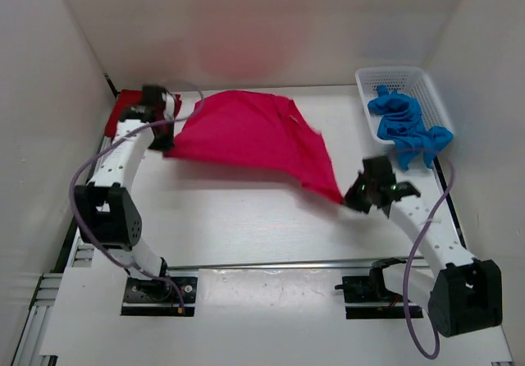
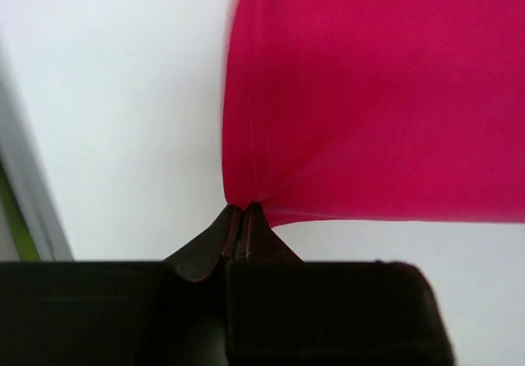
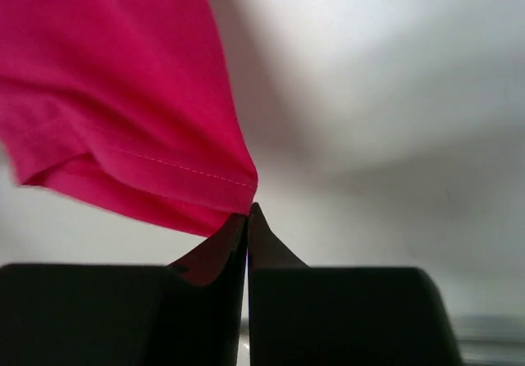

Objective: Fold and stack the t-shirts
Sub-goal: Flatten out the tshirt

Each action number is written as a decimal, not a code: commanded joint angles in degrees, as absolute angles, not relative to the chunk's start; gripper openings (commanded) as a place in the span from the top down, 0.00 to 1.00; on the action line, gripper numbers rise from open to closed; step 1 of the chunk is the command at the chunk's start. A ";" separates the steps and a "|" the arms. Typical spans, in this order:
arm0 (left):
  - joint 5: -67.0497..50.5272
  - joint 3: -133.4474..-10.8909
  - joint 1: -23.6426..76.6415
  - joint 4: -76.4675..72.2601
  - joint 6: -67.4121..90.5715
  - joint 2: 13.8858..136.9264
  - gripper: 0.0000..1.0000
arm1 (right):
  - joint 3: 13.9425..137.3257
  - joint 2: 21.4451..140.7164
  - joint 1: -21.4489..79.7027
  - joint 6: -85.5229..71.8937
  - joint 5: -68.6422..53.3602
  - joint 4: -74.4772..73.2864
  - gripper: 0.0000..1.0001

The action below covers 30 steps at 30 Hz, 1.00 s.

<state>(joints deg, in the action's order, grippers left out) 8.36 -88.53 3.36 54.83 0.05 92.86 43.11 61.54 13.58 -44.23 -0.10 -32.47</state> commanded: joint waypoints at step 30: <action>14.06 -53.00 3.43 55.99 0.00 89.39 0.89 | 36.90 70.36 17.05 -37.89 -6.40 -31.28 0.33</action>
